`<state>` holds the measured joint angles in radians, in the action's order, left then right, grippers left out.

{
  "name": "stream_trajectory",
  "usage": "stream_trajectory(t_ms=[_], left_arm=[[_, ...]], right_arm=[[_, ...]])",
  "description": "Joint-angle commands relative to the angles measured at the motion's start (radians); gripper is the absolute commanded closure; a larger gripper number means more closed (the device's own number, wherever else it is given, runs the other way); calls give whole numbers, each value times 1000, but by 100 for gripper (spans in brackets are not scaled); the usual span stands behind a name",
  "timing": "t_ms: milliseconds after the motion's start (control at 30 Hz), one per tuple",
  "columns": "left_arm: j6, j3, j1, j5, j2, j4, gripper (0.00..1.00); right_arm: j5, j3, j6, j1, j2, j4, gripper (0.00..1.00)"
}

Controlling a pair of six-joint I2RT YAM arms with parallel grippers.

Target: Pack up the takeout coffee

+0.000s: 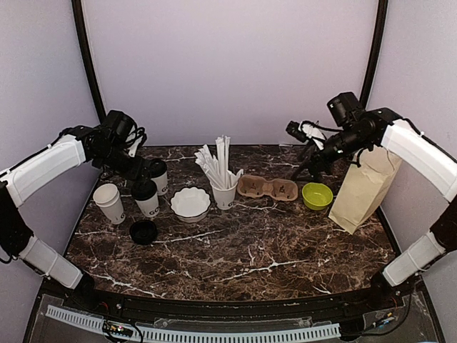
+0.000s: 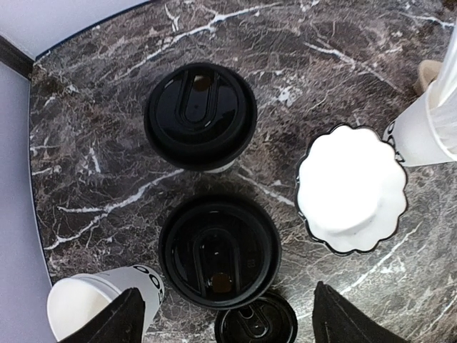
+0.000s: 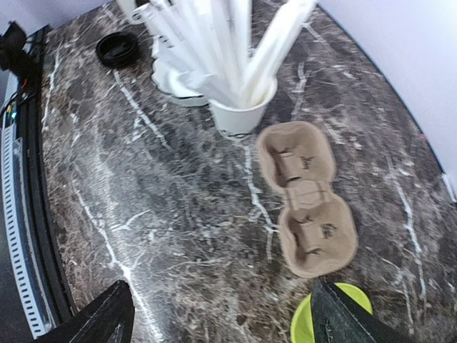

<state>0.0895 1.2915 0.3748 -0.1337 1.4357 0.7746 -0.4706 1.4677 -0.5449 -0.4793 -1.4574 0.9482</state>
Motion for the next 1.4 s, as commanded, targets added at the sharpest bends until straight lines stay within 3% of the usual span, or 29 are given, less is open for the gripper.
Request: stream_trajectory(t_ms=[0,300,533,833,1000,1267,1367], left_arm=[[-5,44,-4,69,-89,30,17],[0,23,-2,131,-151,-22,21],[-10,-22,-1,155,-158,-52,22],[-5,-80,3,193,-197,-88,22],[1,-115,8,219,-223,-109,22],[-12,-134,21,240,-208,-102,23],[-14,-136,31,243,-204,-110,23]], right_arm=[[6,85,8,149,95,21,14],[84,143,123,531,217,-128,18],[207,294,226,786,141,-170,17],[392,592,146,839,-167,86,20],[520,612,73,841,-270,95,28],[565,613,-36,840,-382,126,36],[507,599,-88,840,-400,190,39]])
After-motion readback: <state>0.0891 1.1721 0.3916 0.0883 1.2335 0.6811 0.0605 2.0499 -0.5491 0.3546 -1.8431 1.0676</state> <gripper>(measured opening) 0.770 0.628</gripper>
